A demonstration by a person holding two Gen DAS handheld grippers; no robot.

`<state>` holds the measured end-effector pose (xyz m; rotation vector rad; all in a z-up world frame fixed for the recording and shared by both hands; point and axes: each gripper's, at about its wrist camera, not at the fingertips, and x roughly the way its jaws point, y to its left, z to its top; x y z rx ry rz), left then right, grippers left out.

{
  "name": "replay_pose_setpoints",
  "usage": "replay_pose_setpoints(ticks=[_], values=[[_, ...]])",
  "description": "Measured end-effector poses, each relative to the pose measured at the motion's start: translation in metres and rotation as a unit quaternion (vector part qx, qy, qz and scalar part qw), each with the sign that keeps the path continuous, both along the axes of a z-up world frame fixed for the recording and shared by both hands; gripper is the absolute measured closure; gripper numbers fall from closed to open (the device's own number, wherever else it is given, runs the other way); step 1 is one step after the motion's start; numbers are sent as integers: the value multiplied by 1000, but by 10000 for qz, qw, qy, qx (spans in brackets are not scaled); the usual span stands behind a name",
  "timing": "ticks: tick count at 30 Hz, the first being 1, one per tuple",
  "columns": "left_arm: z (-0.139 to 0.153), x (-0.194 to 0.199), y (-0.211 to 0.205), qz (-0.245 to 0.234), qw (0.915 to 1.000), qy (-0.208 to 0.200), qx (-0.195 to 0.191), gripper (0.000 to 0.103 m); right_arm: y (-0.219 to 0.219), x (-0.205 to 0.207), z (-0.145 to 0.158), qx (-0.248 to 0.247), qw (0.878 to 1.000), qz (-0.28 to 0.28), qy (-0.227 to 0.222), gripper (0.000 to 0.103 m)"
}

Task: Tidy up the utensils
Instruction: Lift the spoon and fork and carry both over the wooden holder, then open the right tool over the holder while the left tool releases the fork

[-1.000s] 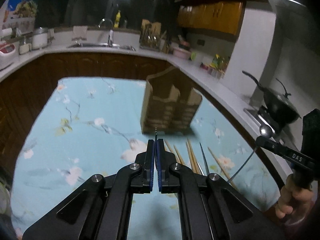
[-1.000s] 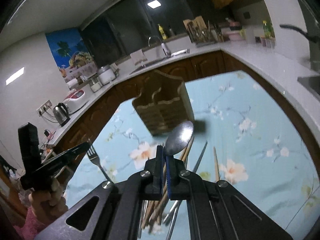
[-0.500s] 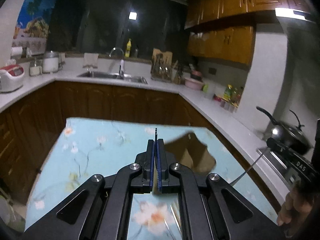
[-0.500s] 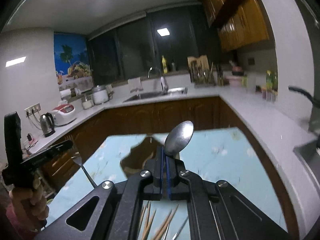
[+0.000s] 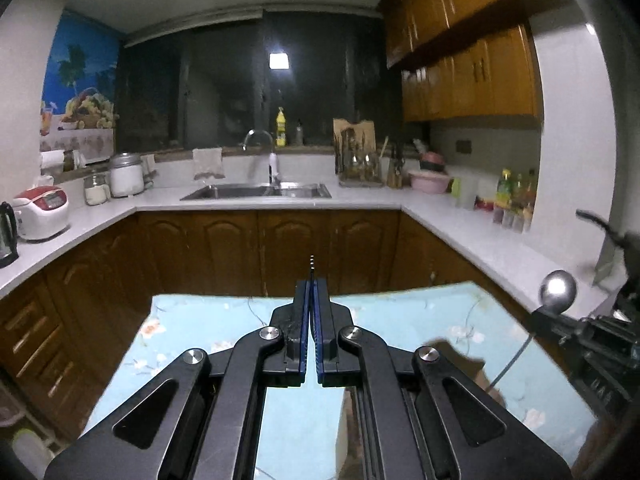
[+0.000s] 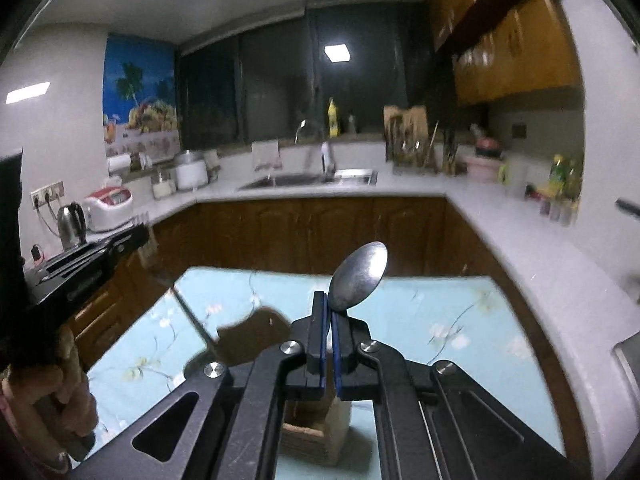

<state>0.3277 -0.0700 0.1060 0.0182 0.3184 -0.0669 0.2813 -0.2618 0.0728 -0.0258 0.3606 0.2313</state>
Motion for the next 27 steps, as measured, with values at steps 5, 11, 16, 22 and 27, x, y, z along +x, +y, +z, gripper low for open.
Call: replay_pose_setpoints(ticks=[5,11,16,22,27], values=[[-33,14,-12,-62,9993,363,88,101,4,19,-37,43,9990,24,439,101],[-54,16,-21,-237,9977,639,45,101,-3,27,-57,102,9976,-10,680,101],[-55,16,-29,-339,9971,683,71,101,-12,29,-55,212,9968,-13,765,100],[-54,17,-31,-386,9962,787,-6,100,-14,31,-53,339,9960,45,825,95],[-46,14,-20,-449,9943,888,-381,84,-20,29,-48,500,9948,28,892,70]])
